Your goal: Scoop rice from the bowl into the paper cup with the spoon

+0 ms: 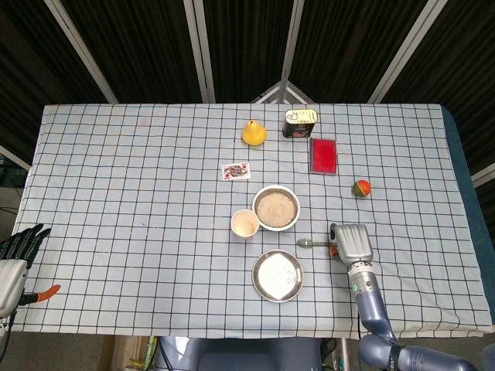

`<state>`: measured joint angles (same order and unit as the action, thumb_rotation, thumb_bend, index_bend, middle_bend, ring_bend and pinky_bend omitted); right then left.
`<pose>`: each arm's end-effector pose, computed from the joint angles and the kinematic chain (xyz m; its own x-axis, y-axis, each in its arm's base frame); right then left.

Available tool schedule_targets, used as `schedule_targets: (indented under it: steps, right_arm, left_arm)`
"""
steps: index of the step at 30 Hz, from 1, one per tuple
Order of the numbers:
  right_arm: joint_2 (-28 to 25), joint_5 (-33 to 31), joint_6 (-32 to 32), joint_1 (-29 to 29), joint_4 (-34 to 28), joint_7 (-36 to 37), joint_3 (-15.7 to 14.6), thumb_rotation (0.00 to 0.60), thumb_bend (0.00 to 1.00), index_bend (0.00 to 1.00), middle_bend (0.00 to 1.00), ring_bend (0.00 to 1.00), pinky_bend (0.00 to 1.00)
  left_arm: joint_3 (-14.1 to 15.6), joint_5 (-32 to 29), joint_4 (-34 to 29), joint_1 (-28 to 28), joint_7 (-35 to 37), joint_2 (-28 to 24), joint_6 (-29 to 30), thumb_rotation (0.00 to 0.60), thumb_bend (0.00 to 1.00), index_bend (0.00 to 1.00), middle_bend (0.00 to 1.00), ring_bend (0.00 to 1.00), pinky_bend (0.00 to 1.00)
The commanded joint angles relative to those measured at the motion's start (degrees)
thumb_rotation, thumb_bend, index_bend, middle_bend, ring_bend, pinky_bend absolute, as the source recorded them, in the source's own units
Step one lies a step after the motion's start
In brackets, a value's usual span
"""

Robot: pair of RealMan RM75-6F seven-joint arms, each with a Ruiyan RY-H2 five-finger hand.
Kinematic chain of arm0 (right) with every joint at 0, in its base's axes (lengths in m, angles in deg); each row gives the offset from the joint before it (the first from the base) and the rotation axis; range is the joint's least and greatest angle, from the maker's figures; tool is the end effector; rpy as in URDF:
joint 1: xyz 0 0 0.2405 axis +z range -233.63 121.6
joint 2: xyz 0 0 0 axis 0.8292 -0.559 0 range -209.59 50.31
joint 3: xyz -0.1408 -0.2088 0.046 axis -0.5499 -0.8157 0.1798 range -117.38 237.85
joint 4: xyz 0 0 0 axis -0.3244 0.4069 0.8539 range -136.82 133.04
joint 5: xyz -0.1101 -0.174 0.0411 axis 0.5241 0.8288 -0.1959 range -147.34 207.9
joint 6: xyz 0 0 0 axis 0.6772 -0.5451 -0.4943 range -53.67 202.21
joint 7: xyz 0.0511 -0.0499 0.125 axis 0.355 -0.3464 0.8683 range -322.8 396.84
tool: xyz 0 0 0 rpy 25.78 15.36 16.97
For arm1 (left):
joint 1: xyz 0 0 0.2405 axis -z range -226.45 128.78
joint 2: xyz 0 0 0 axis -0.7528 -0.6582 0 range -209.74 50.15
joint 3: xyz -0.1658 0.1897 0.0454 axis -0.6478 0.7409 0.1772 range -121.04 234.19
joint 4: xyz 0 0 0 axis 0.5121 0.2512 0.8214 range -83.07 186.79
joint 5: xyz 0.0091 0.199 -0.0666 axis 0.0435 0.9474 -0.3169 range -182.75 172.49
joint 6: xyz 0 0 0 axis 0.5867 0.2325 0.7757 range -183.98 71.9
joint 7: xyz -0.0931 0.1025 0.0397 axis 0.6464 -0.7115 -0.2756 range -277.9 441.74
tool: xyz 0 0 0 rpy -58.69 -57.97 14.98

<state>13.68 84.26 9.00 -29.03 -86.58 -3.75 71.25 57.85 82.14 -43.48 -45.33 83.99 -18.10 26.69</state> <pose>-0.2360 -0.2928 -0.0168 0.5487 -0.2858 0.7857 -0.8247 -0.0308 0.5647 -0.3132 0.1570 0.1516 0.3550 0.1251 0.9264 0.9339 -0.0020 -0.3576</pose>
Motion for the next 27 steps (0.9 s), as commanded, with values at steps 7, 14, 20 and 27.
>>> schedule_targets:
  steps: [7,14,20,27]
  right_arm:
    - [0.82,-1.1,0.34,0.69,1.59,0.43,-0.7,0.6,0.4,0.53,0.96,1.0,0.98]
    - [1.04,-1.62,0.25,1.05,2.13,0.97,-0.98,0.6,0.41,0.53,0.96,1.0,0.98]
    - [1.18,-2.07,0.27,1.22,2.81,1.4,-1.26,0.6,0.42,0.53,0.96,1.0,0.98]
    - [1.26,-2.44,0.24,1.43,3.32,1.74,-1.54,0.6,0.43,0.55,0.96,1.0,0.98]
  left_arm:
    - [-0.23,-0.52,-0.16,0.05,0.43,-0.16,-0.18,0.6,0.02,0.0,0.0,0.0,0.0]
    - [-0.2,-0.52,-0.2,0.06,0.26,-0.13,-0.23,0.6,0.02,0.0,0.0,0.0,0.0]
    - [-0.21,-0.57,-0.24,0.06,0.14,-0.12,-0.28,0.6,0.02,0.0,0.0,0.0,0.0]
    - [-0.24,-0.74,-0.36,0.09,0.11,-0.15,-0.43,0.6,0.02,0.0,0.0,0.0,0.0]
